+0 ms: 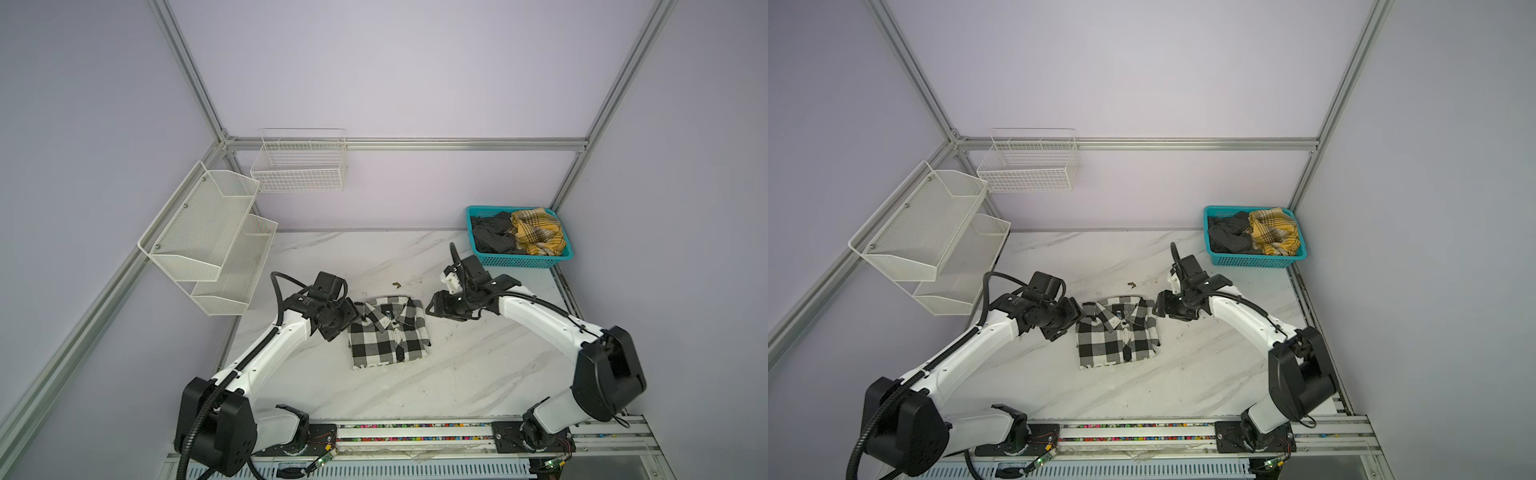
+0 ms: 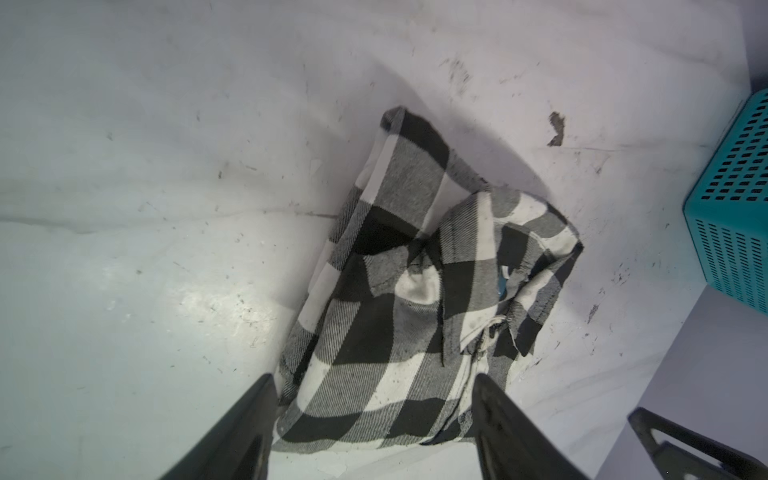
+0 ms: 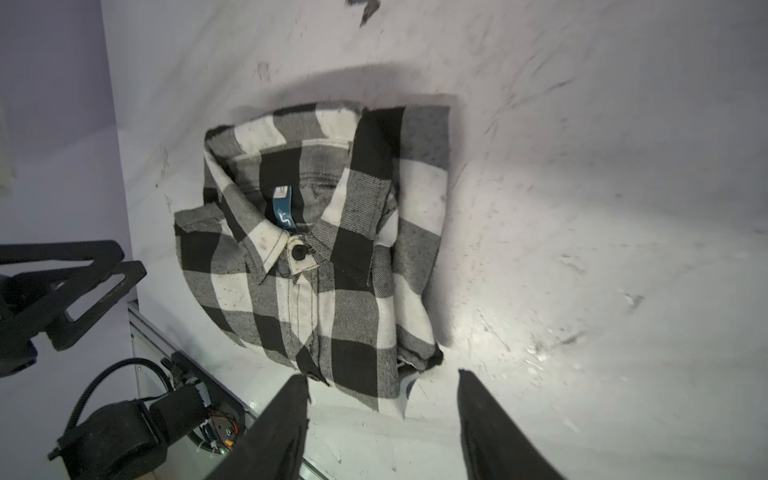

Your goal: Fold and stack the long sleeve shirts

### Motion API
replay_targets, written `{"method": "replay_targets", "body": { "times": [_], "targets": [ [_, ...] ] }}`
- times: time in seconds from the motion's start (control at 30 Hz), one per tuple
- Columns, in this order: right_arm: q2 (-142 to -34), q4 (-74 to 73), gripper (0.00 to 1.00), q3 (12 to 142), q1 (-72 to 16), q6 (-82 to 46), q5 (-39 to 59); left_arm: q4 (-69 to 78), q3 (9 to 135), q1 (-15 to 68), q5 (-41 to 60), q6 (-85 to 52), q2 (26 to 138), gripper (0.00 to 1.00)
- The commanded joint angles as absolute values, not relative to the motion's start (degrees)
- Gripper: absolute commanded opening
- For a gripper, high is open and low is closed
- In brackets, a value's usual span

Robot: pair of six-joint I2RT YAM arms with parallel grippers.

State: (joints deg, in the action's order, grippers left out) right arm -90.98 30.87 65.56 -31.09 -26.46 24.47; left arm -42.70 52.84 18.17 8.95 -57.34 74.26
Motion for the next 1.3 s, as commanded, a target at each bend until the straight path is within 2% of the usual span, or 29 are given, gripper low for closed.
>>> {"method": "replay_targets", "body": {
  "times": [0.0, 0.17, 0.47, 0.57, 0.77, 1.07, 1.23, 1.27],
  "targets": [
    [-95.3, 22.5, 0.63, 64.9, -31.0, -28.5, 25.8, -30.4, 50.5, 16.7, 21.4, -51.2, 77.6, 0.74],
    [-100.9, 17.3, 0.65, 64.5, -32.7, -31.0, 26.9, -28.8, 51.9, 14.2, 22.0, -47.6, 84.0, 0.47],
    [-106.3, 19.0, 0.56, 70.7, -35.4, -31.4, 19.6, -31.1, 52.6, 11.6, 19.8, -41.9, 85.1, 0.46],
    [-107.8, 22.1, 0.52, 73.1, -35.5, -31.0, 15.9, -30.7, 51.9, 11.0, 20.3, -41.3, 85.8, 0.41],
    [-106.9, 30.6, 0.53, 76.8, -37.8, -29.5, 5.7, -27.4, 51.5, 10.9, 21.2, -41.1, 89.1, 0.3],
    [-105.5, 24.7, 0.54, 69.8, -38.5, -32.5, 14.4, -26.2, 53.0, 10.9, 21.0, -39.5, 93.9, 0.15],
    [-104.7, 19.2, 0.49, 65.9, -39.3, -34.4, 20.1, -24.5, 52.8, 10.9, 21.8, -39.7, 97.1, 0.0],
    [-104.4, 18.1, 0.49, 65.4, -39.4, -34.8, 20.8, -23.8, 52.7, 10.9, 22.2, -39.9, 98.0, 0.0]
  ]
}}
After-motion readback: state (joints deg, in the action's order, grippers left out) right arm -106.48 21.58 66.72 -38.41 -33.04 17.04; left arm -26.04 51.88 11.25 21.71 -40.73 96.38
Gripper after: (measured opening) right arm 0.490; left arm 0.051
